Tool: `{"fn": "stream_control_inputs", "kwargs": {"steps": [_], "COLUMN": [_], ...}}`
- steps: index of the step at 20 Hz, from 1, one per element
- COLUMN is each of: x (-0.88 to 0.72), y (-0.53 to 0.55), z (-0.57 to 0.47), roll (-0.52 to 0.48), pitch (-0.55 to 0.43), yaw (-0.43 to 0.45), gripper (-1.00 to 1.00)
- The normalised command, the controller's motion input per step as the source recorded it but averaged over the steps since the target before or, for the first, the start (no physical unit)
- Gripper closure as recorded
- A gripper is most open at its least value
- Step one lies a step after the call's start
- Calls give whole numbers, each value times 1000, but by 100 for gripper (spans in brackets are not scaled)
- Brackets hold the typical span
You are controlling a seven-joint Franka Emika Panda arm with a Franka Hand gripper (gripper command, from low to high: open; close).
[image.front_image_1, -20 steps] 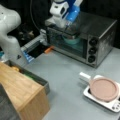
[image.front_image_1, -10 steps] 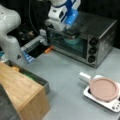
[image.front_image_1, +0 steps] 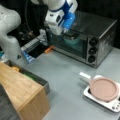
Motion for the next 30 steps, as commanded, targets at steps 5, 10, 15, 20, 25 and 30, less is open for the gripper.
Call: {"fn": "stream_control_inputs", "kwargs": {"steps": [5,10,15,20,25,30], "x": [-314,-269,-113,13,58,-27], "y": [-338,-427,-265,-46,56,-5], "z": [-249,-275,-306,-284,-277,-165], "roll": [165,156,86,22,26,65], "pitch": [-156,-135,-123,-133,-130,-108], "yaw": [-17,25,31,31,19,33], "gripper": [-100,-100,-100,-100,-100,-100]}}
